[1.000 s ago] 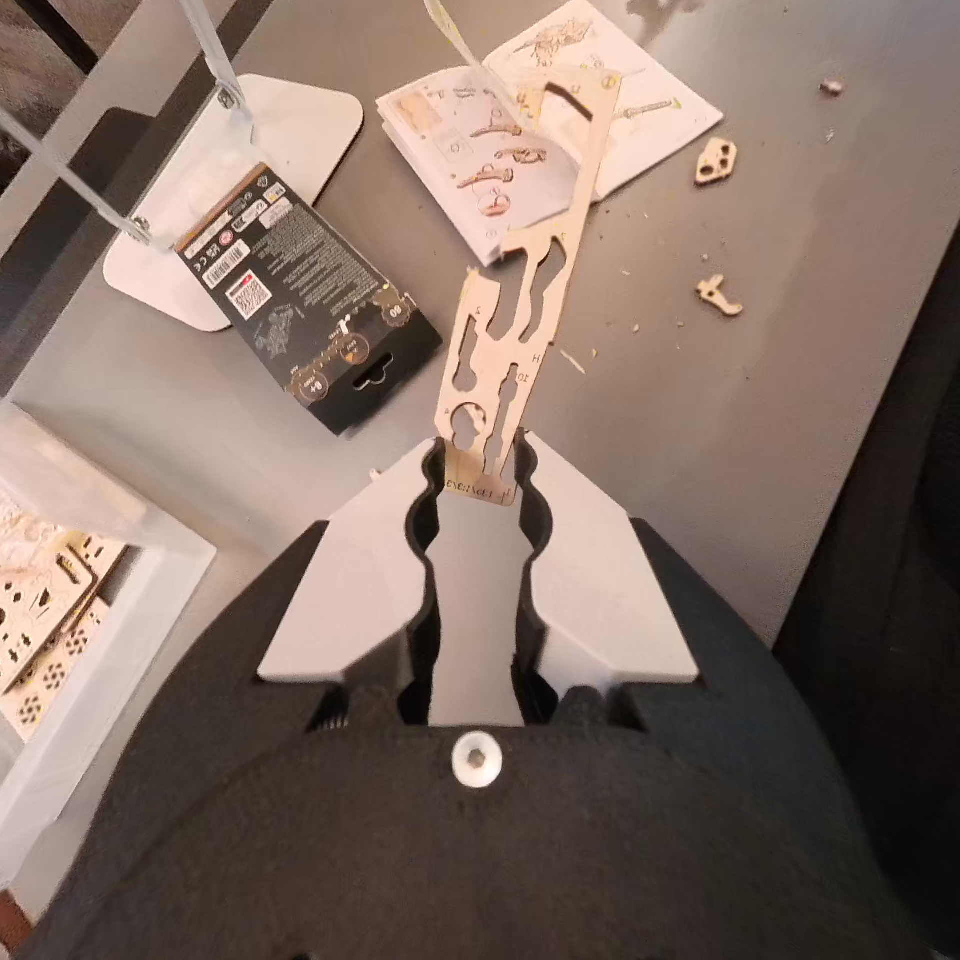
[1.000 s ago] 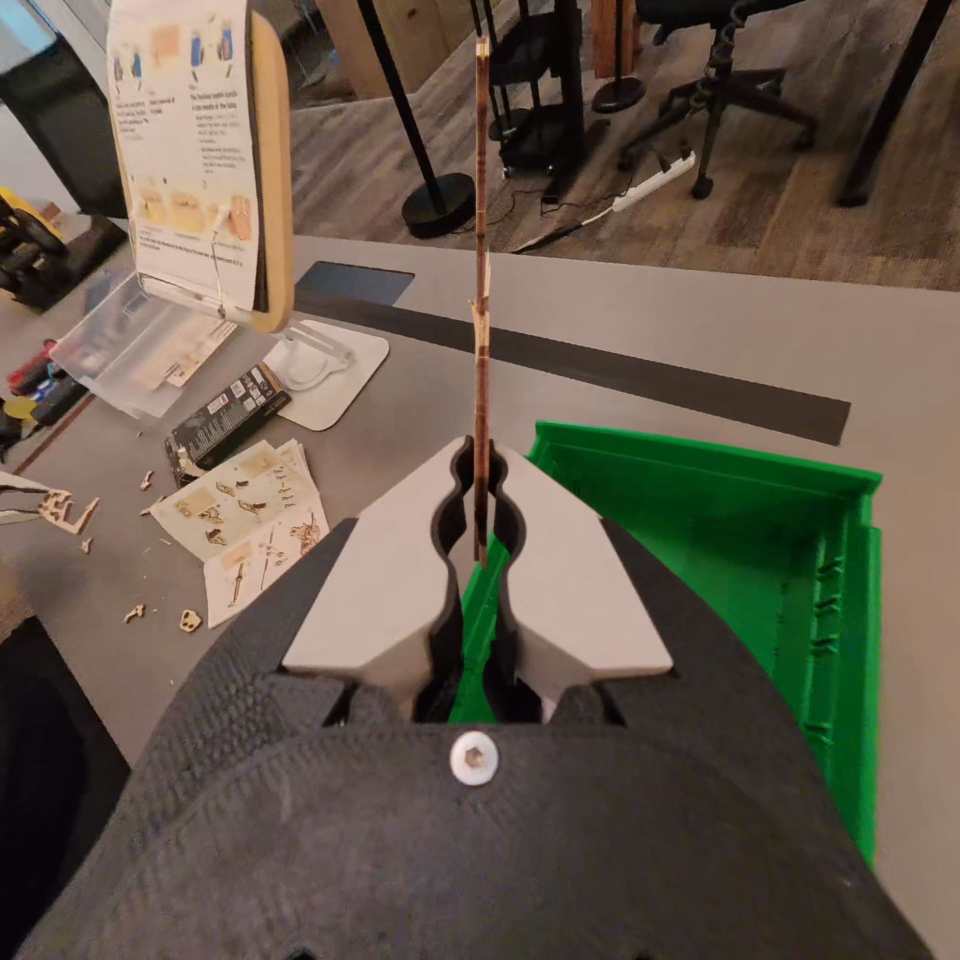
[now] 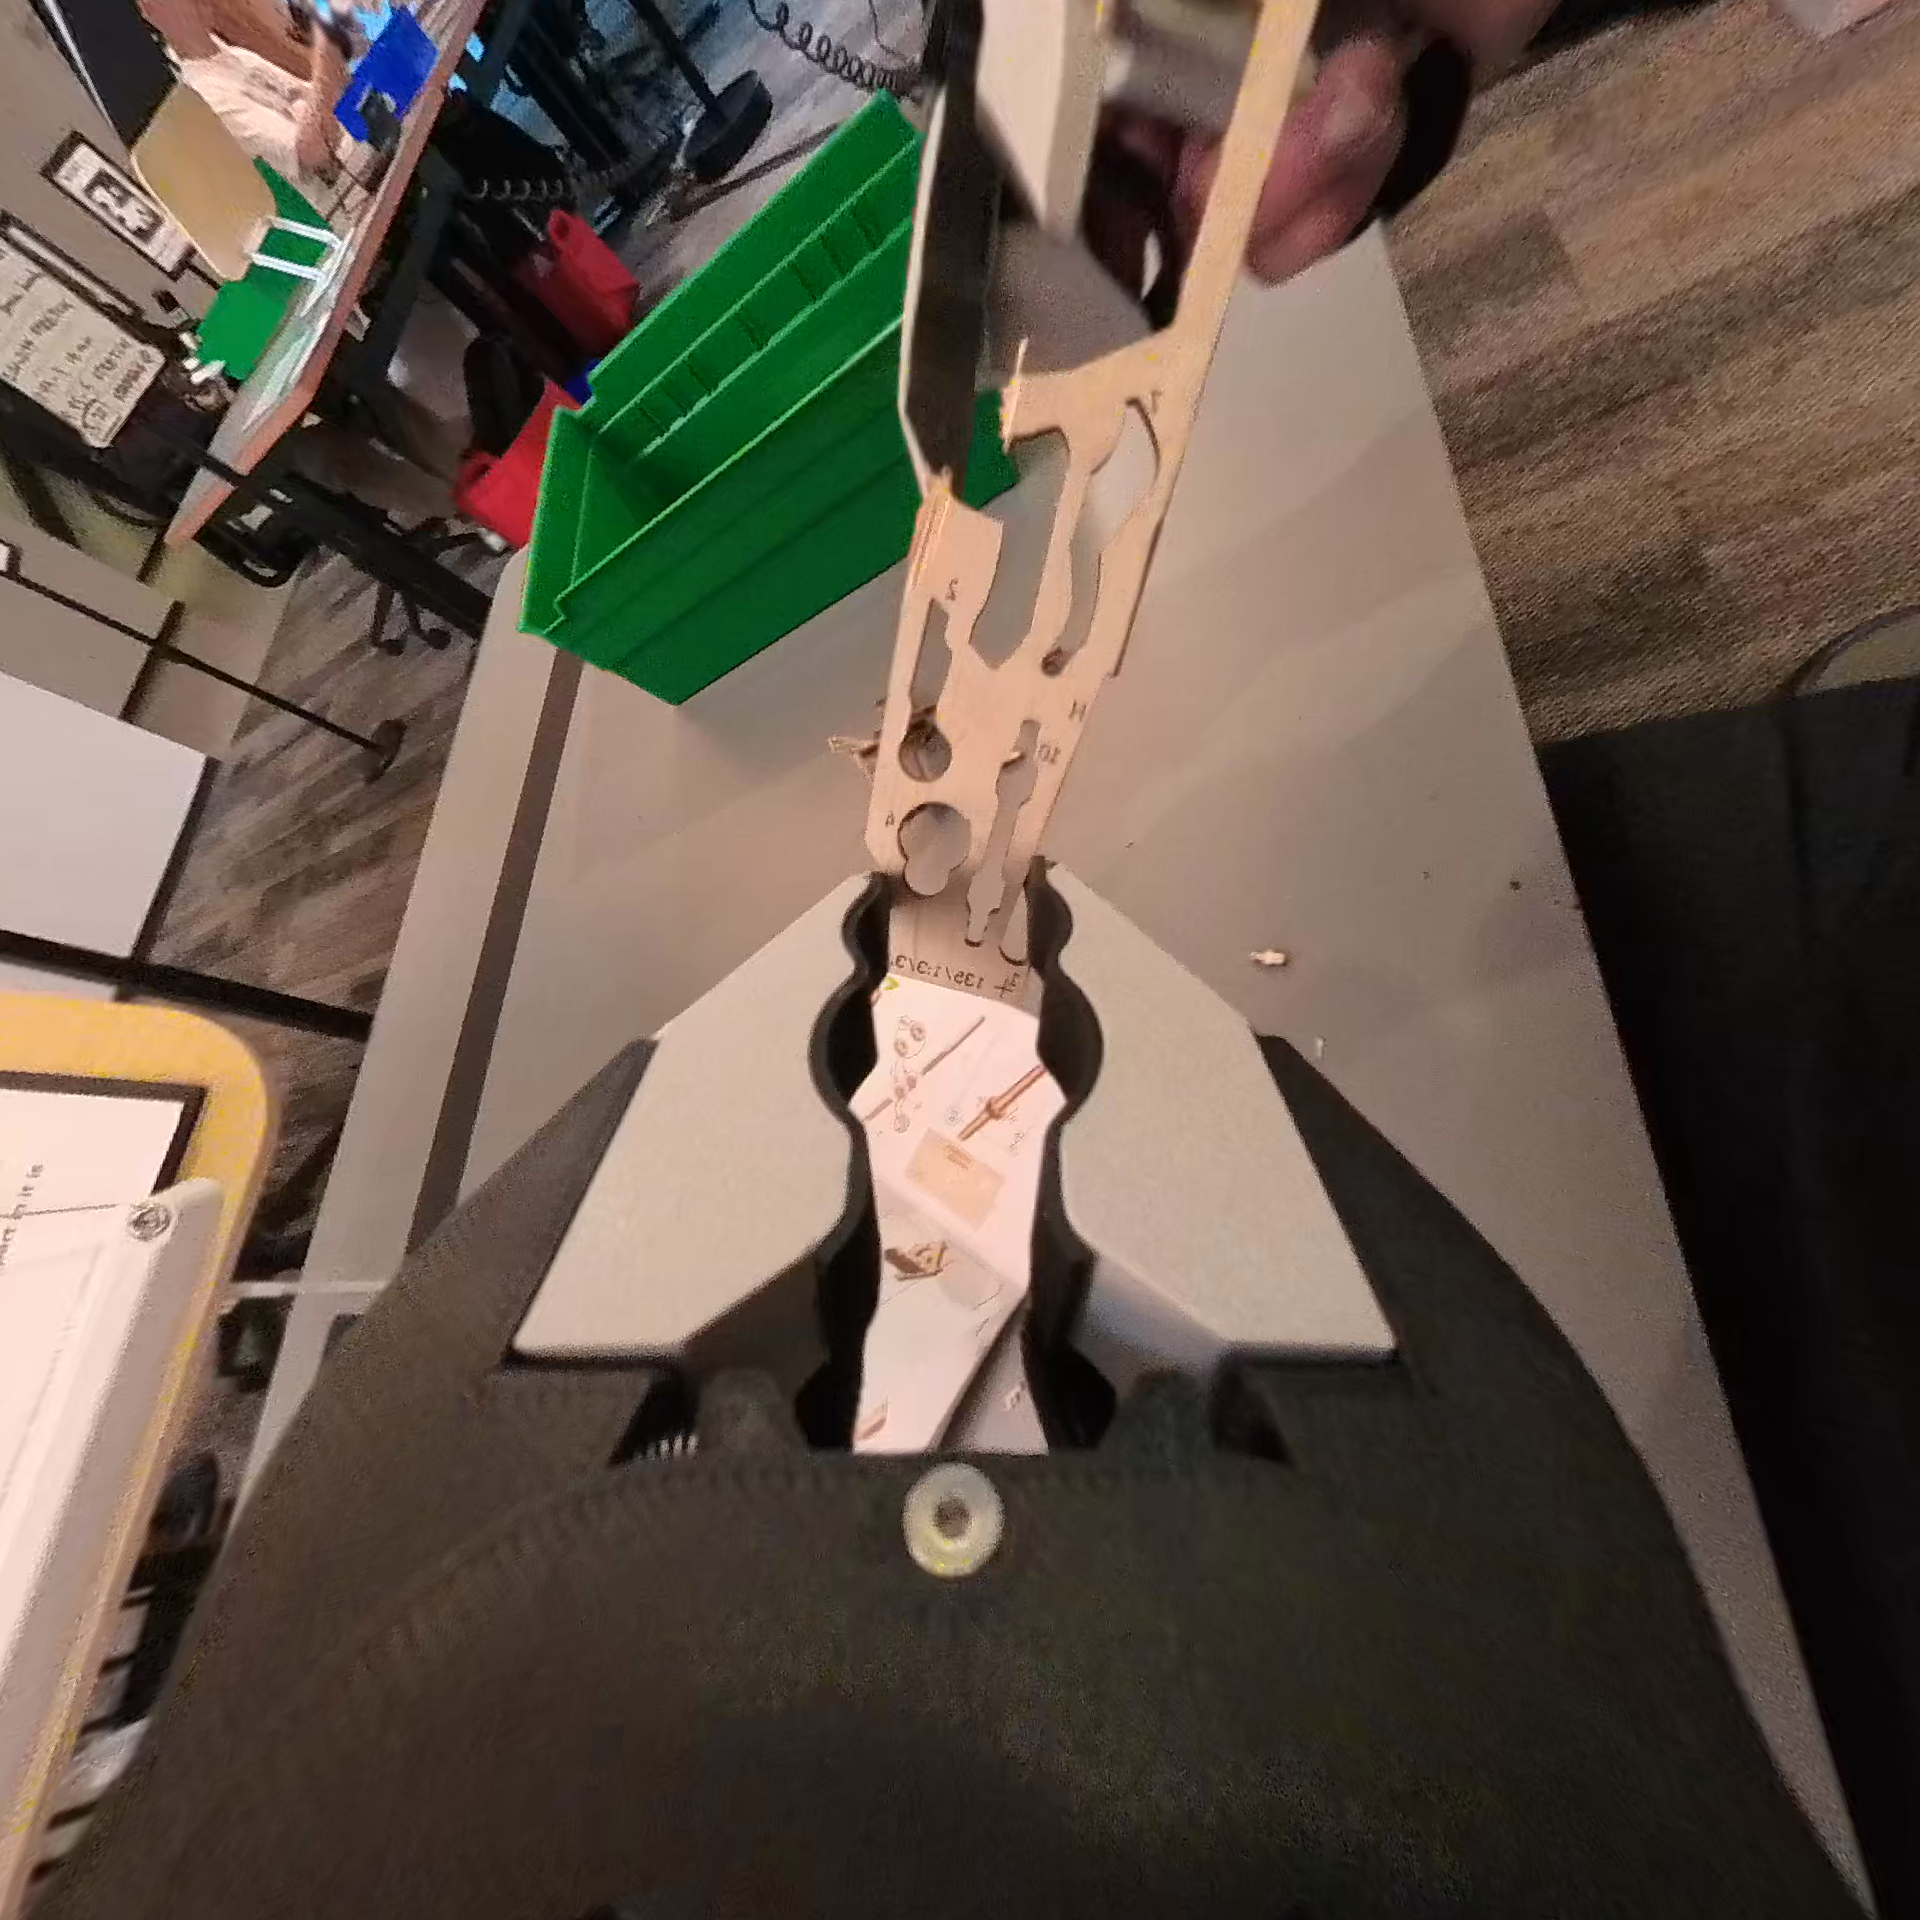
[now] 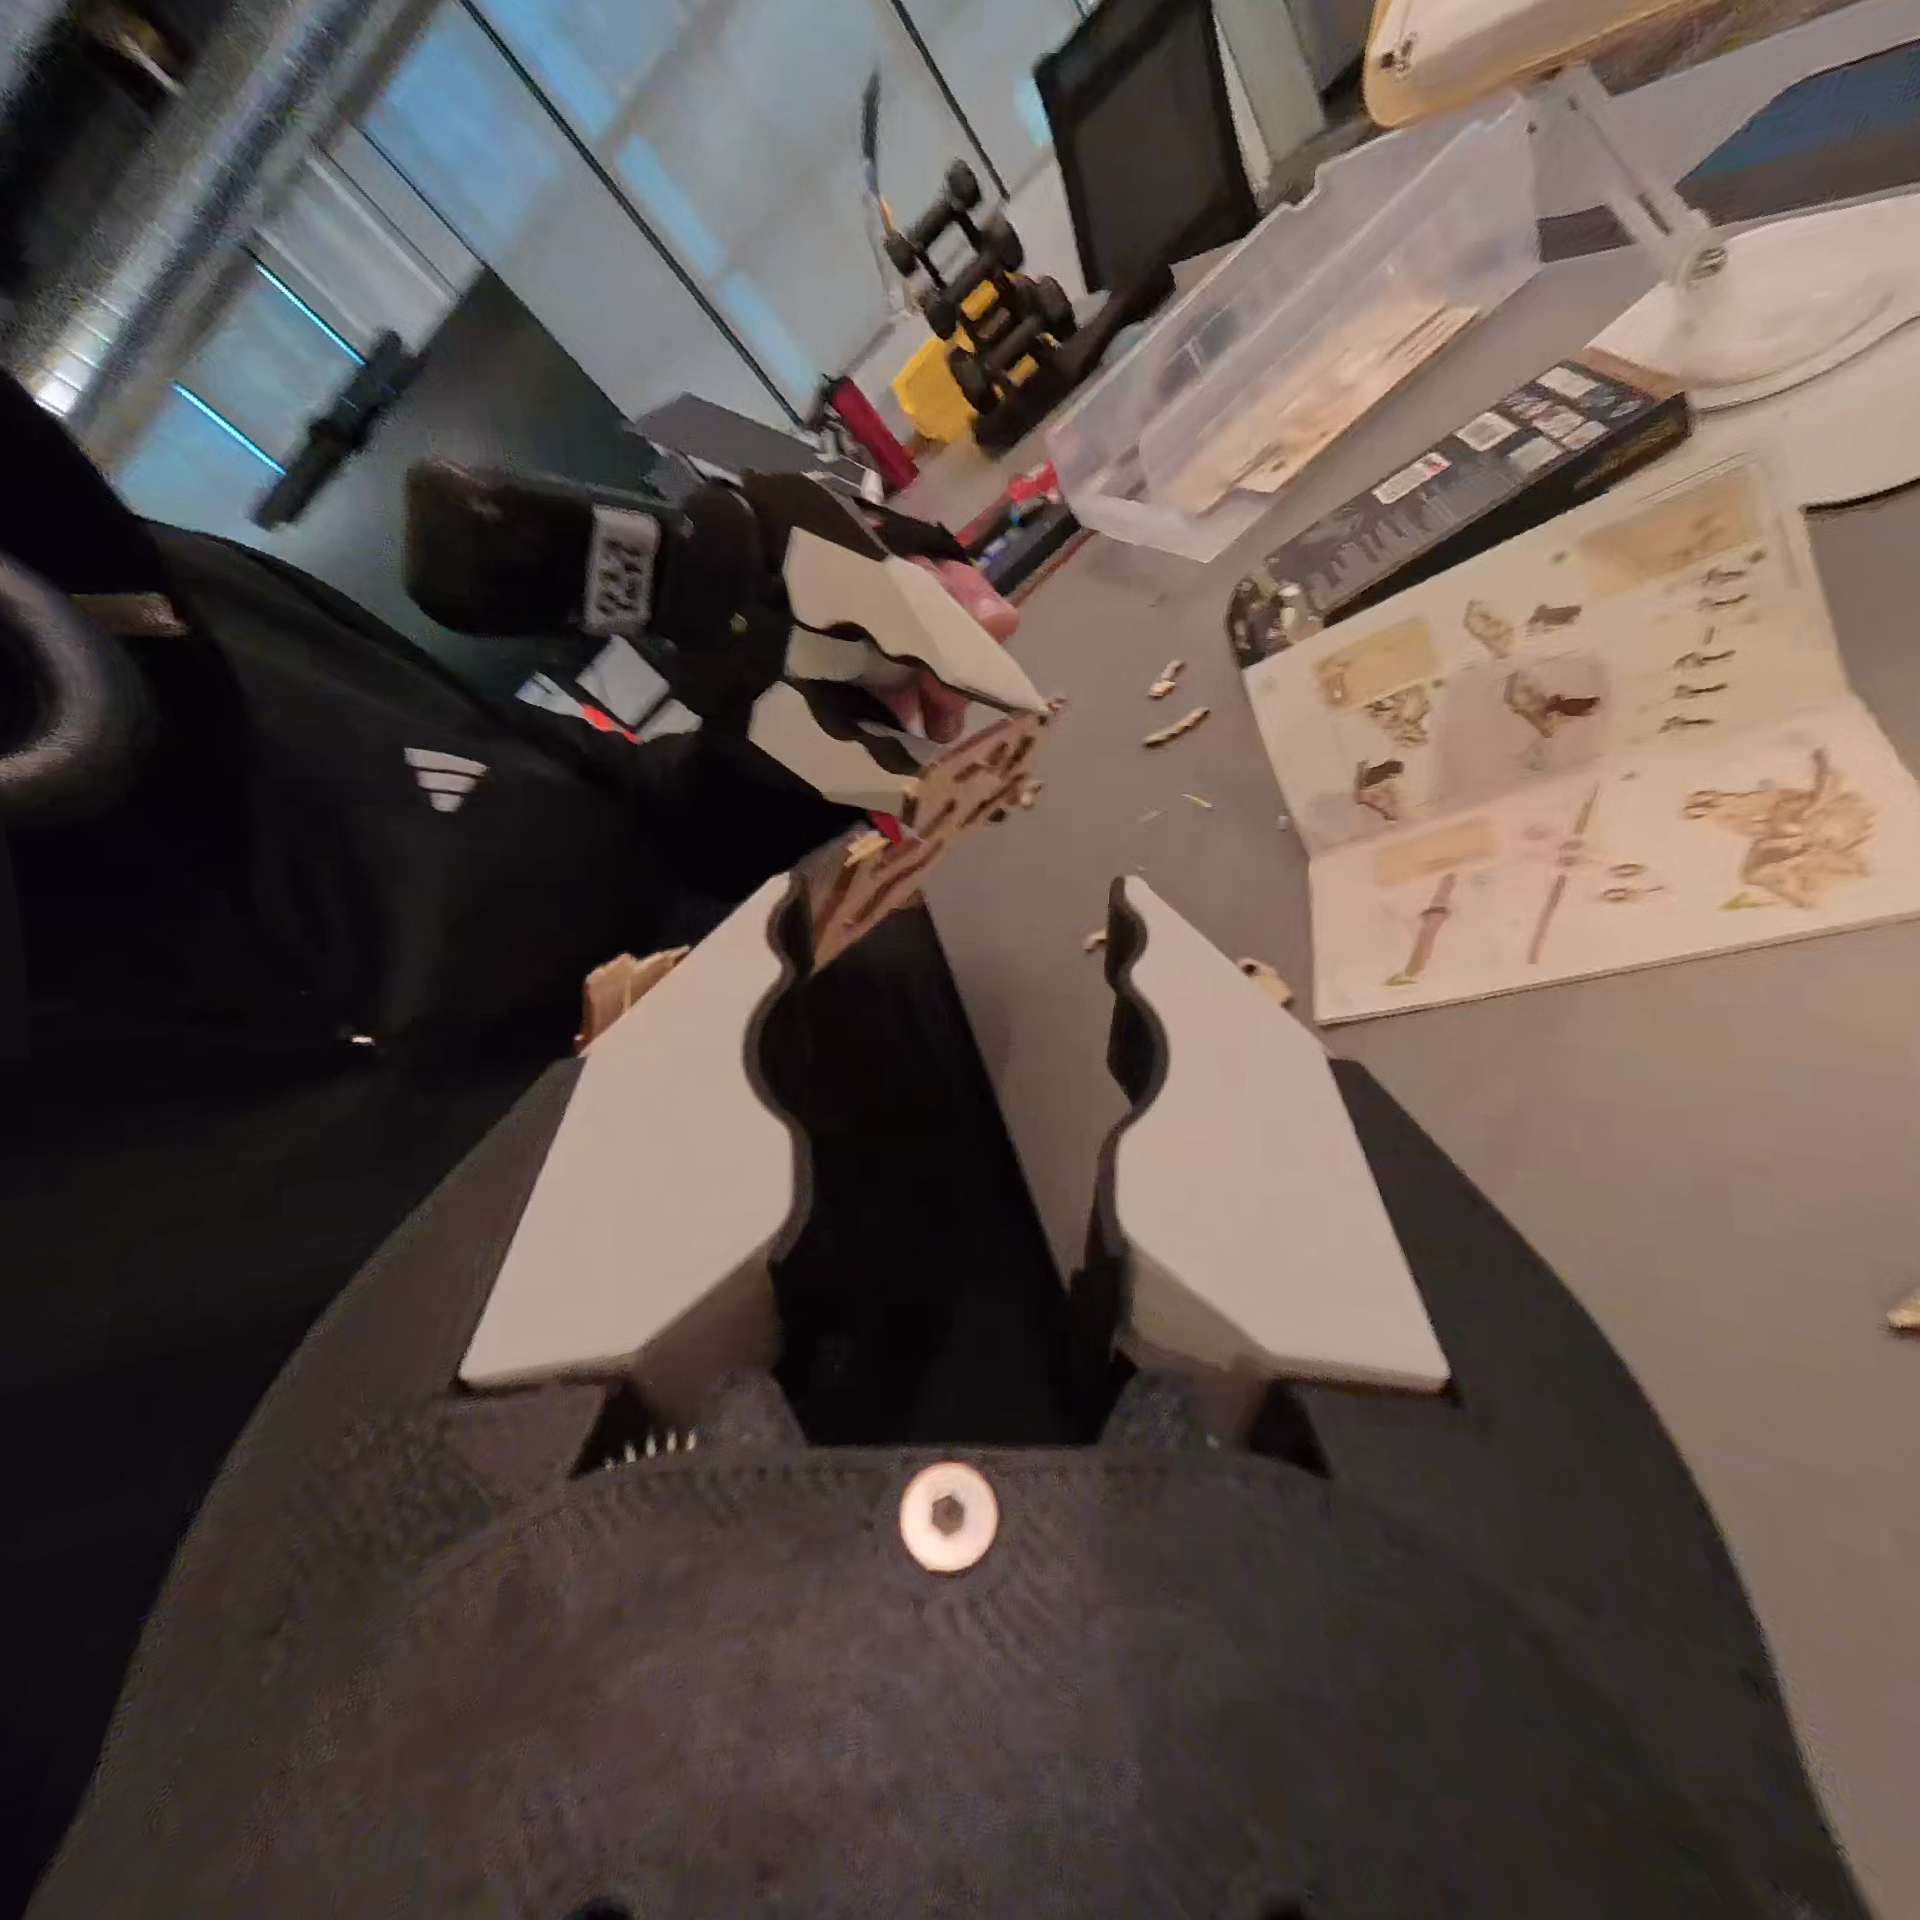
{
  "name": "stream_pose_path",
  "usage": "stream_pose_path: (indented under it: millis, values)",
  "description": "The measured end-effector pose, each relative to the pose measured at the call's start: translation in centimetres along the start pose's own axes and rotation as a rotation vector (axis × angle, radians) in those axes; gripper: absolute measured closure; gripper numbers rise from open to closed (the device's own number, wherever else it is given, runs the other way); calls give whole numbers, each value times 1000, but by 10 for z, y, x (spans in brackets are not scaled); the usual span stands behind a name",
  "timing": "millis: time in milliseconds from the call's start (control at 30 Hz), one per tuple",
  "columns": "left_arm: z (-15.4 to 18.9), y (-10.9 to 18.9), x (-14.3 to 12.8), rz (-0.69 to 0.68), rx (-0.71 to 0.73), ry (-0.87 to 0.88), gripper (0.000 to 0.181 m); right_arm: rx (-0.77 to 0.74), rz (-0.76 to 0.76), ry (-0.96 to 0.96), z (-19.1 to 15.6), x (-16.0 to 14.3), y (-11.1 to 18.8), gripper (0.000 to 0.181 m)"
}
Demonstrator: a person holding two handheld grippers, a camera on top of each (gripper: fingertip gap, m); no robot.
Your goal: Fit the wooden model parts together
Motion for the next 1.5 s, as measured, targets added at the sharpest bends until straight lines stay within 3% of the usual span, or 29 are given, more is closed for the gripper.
stream_pose_path:
  millis: [100, 167, 267, 433, 567, 733, 767, 833, 867, 1200, 1267, 1333, 1433, 1500]
  values:
    - [-3, -3, -5, -21, 13, 31, 157, 13, 120, -50, -1, 2, 22, 127]
    - [-6, -5, -7, -35, 33, 46, 157, -1, 113, -59, -1, -3, 29, 123]
    - [-7, -13, -11, -71, 52, 28, 157, -23, 75, -34, -6, -11, 28, 102]
    - [-6, -26, -16, -122, 60, 31, 158, -7, 97, -35, -10, -15, 22, 93]
    - [-7, -30, -21, -126, 62, 64, 158, 5, 154, -59, -9, -14, 32, 97]
    - [-7, -35, -20, -158, 53, 48, 158, -107, 12, 30, -10, -17, 16, 119]
    - [-6, -35, -20, -169, 49, 36, 158, -103, 23, 45, -12, -15, 15, 131]
    - [-6, -36, -18, -172, 50, 32, 158, -79, 74, 53, -13, -11, 16, 172]
    - [-7, -35, -18, -178, 56, 23, 158, -96, 92, 63, -11, -9, 18, 178]
    - [-22, -24, -1, -61, 43, 88, 149, -101, 176, 67, 0, 3, 37, 181]
    - [-24, -17, 5, -19, 38, 84, 148, -104, 180, 88, -1, 11, 40, 181]
    - [-29, -10, 4, -67, 84, 84, 129, -125, 199, 127, -1, 24, 47, 181]
    - [-39, 7, 1, -6, 89, 225, 125, -187, 207, 198, 2, 42, 59, 181]
    - [-43, 20, -6, -44, 131, 238, 124, -242, 218, 255, 3, 58, 73, 181]
Point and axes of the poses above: each gripper's, where its closed fingertips meet, y back along the fingers, x out of its top, z = x × y across the jaws, the point moved 10 cm from there along y, back along the fingers, and after that the axes turned 12 degrees about z, right-handed, at the moved point
